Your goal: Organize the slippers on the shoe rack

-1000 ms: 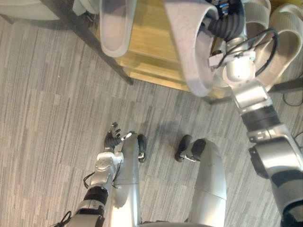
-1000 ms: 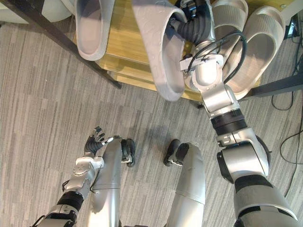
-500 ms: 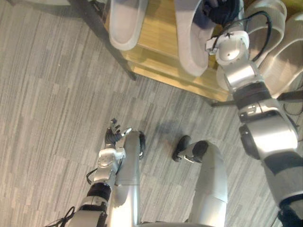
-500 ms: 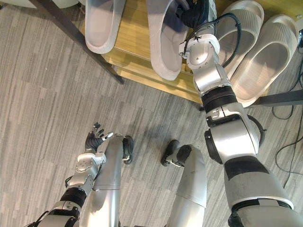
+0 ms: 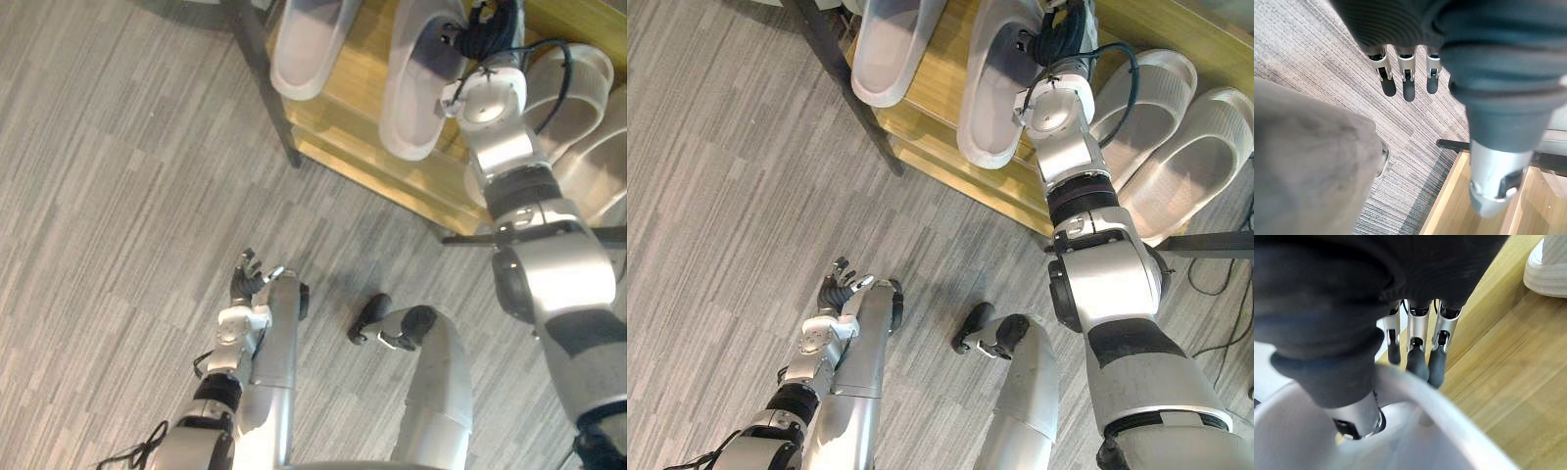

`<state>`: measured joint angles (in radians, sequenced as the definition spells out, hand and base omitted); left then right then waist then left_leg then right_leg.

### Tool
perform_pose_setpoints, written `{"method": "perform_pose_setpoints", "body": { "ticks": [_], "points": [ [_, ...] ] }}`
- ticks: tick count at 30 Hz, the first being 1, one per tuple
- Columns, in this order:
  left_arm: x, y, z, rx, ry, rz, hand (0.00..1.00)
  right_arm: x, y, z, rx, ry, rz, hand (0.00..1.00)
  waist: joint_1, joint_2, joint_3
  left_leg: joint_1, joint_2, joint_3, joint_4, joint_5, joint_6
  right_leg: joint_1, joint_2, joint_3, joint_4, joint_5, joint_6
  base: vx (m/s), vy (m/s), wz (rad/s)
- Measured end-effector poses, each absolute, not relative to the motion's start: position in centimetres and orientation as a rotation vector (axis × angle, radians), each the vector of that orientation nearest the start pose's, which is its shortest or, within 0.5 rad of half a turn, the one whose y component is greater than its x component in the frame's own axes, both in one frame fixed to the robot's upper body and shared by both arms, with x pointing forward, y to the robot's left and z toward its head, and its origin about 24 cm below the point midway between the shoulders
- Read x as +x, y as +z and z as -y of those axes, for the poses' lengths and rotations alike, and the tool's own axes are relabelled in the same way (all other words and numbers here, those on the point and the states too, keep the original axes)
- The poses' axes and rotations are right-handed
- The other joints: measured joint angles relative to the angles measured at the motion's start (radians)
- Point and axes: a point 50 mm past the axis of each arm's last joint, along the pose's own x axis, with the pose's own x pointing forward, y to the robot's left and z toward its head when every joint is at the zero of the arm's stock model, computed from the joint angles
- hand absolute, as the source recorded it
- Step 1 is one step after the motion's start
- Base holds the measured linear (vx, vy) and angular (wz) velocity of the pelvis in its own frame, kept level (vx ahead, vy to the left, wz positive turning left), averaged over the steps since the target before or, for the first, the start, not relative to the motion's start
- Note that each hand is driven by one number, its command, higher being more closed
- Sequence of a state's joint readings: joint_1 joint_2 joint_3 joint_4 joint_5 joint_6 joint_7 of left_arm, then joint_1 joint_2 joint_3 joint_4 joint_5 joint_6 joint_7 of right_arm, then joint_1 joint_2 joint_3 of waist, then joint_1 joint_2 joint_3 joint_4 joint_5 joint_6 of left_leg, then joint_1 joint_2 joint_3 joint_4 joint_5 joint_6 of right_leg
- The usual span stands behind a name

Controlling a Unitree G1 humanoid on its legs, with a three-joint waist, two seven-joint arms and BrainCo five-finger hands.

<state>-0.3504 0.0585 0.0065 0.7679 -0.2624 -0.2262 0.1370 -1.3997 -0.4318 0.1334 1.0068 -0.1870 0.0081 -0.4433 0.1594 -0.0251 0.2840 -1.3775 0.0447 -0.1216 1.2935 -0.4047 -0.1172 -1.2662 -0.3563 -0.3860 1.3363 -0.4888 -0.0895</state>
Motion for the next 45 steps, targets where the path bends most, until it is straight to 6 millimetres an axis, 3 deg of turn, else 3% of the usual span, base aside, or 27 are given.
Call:
{"method": "perform_pose_setpoints", "body": {
  "ticks": [7, 15, 21, 25, 34, 41, 45],
  "points": [
    [30.2, -1.8, -15.8, -0.165, 0.177, -0.218, 0.0, 41.0, 33.2, 18.1, -0.35, -0.496, 0.517, 0.0, 0.002, -0.003, -0.004, -0.01, 0.0, -0.003, -0.02, 0.016, -0.004, -0.009, 0.002, -0.008, -0.013, 0.006, -0.011, 0.04, 0.024, 0.03],
    [30.2, -1.8, -15.9, -0.165, 0.182, -0.224, 0.0, 41.0, 33.1, 17.5, -0.318, -0.47, 0.524, 0.0, 0.001, -0.003, -0.004, -0.007, 0.009, 0.001, -0.02, 0.016, -0.004, -0.009, 0.009, -0.006, -0.017, 0.01, -0.018, 0.04, 0.039, -0.03],
    [30.3, -2.0, -16.4, -0.159, 0.194, -0.238, 0.0, 41.3, 32.4, 15.9, -0.306, -0.421, 0.52, 0.0, 0.0, -0.003, -0.004, -0.001, 0.029, 0.005, -0.023, 0.017, -0.005, -0.009, 0.029, -0.003, -0.027, 0.017, -0.029, 0.03, 0.03, -0.09],
    [30.1, -2.3, -16.8, -0.159, 0.224, -0.256, 0.0, 41.3, 30.2, 15.2, -0.268, -0.392, 0.503, 0.0, -0.005, -0.016, -0.015, 0.006, 0.035, 0.009, -0.038, 0.019, -0.01, -0.009, 0.034, -0.003, -0.038, 0.02, -0.034, 0.04, 0.016, -0.02],
    [29.8, -2.9, -17.7, -0.178, 0.27, -0.295, 0.0, 39.6, 29.8, 14.3, -0.205, -0.362, 0.622, 0.0, -0.025, -0.023, -0.019, 0.025, 0.047, 0.028, -0.064, 0.021, -0.01, -0.005, 0.045, 0.009, -0.062, 0.028, -0.035, 0.04, 0.045, -0.04],
    [29.6, -3.3, -18.5, -0.158, 0.288, -0.324, 0.0, 37.5, 25.9, 12.5, -0.107, -0.318, 0.643, 0.0, -0.05, -0.034, -0.027, 0.043, 0.054, 0.029, -0.083, 0.021, -0.01, 0.011, 0.058, 0.009, -0.083, 0.031, -0.031, 0.03, 0.038, -0.01],
    [29.5, -3.5, -18.5, -0.16, 0.288, -0.337, 0.0, 37.3, 24.4, 11.7, -0.054, -0.304, 0.607, 0.0, -0.051, -0.035, -0.028, 0.053, 0.054, 0.035, -0.09, 0.021, -0.01, 0.015, 0.059, 0.014, -0.089, 0.032, -0.027, 0.02, 0.063, -0.02]
  ]
}}
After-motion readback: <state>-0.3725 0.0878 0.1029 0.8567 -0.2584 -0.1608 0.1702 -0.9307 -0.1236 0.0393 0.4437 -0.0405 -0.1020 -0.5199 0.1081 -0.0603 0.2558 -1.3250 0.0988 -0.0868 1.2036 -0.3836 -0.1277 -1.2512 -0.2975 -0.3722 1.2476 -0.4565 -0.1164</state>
